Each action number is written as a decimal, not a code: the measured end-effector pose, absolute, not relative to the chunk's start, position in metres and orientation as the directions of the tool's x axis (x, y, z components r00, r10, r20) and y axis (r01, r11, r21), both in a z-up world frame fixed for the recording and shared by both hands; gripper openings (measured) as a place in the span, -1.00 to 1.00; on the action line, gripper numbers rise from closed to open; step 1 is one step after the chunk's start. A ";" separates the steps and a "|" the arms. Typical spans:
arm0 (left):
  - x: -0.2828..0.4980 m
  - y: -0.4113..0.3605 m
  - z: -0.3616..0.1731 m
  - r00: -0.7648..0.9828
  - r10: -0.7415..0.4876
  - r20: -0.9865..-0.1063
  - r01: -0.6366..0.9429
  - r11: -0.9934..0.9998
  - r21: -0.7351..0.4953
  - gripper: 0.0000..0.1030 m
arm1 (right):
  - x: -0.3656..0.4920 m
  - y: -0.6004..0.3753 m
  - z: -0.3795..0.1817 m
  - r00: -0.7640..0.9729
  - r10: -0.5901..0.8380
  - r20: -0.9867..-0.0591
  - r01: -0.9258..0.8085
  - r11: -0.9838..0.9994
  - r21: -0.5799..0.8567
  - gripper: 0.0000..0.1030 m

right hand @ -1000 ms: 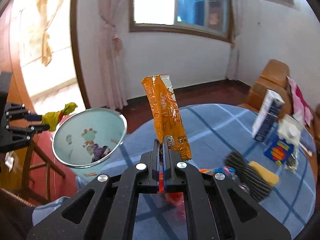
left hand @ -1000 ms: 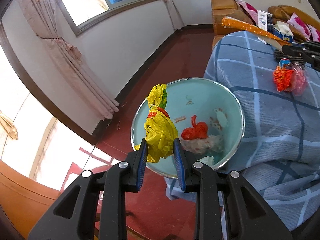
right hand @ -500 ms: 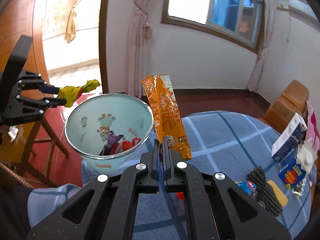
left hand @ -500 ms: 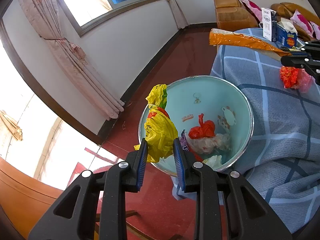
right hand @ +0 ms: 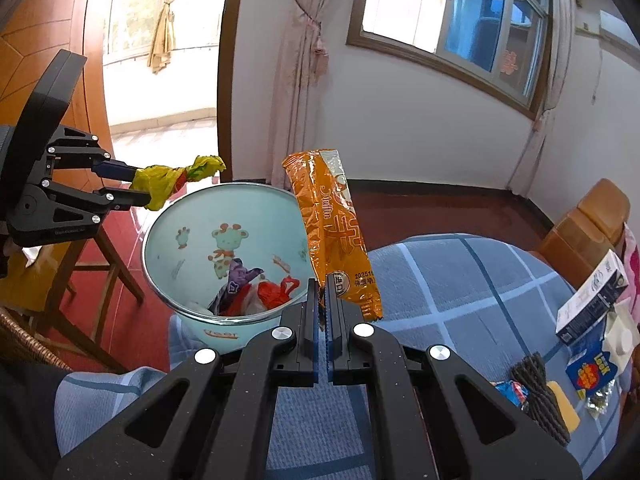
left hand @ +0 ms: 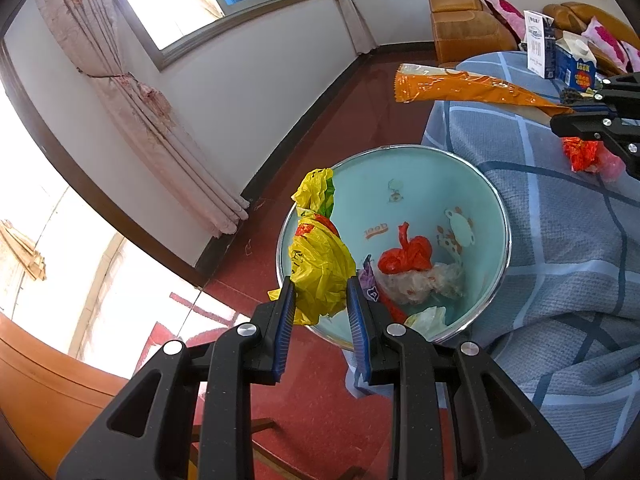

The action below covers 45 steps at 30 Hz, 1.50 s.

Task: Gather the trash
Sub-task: 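Hold the orange wrapper and yellow bag over the bucket with both tools, then open both tools to drop the yellow bag and orange wrapper into the bucket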

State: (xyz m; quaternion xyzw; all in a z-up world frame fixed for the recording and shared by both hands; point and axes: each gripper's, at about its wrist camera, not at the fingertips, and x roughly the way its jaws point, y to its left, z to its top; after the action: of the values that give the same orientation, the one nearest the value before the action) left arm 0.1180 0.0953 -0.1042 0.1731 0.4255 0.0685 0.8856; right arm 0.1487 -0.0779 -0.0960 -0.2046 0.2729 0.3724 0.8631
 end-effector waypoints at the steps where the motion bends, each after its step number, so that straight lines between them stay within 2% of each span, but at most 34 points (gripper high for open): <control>1: 0.118 0.095 -0.105 0.628 0.269 -0.730 0.026 0.931 0.365 -0.49 | 0.149 -0.077 -0.096 0.573 0.531 -0.624 -0.756 0.637 -0.152 -0.94; 37: 0.112 0.099 -0.091 0.667 0.242 -0.705 -0.005 0.947 0.321 -0.48 | 0.164 -0.023 -0.109 0.513 0.529 -0.676 -0.807 0.565 -0.171 -0.93; 42: 0.112 0.097 -0.091 0.671 0.242 -0.701 -0.006 0.947 0.321 -0.35 | 0.162 -0.021 -0.112 0.497 0.528 -0.689 -0.818 0.549 -0.171 -0.89; 44: 0.112 0.096 -0.091 0.672 0.249 -0.697 -0.013 0.945 0.326 0.01 | 0.163 -0.021 -0.113 0.499 0.525 -0.689 -0.816 0.553 -0.170 -0.74; 45: 0.112 0.096 -0.091 0.675 0.253 -0.693 -0.018 0.945 0.328 0.06 | 0.164 -0.022 -0.113 0.494 0.528 -0.691 -0.816 0.556 -0.158 -0.68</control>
State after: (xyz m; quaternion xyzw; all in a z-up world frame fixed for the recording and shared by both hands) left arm 0.1119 0.0965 -0.0911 0.1486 0.3963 0.0750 0.9029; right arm 0.1645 -0.0218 -0.1129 -0.2409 0.2988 0.4049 0.8299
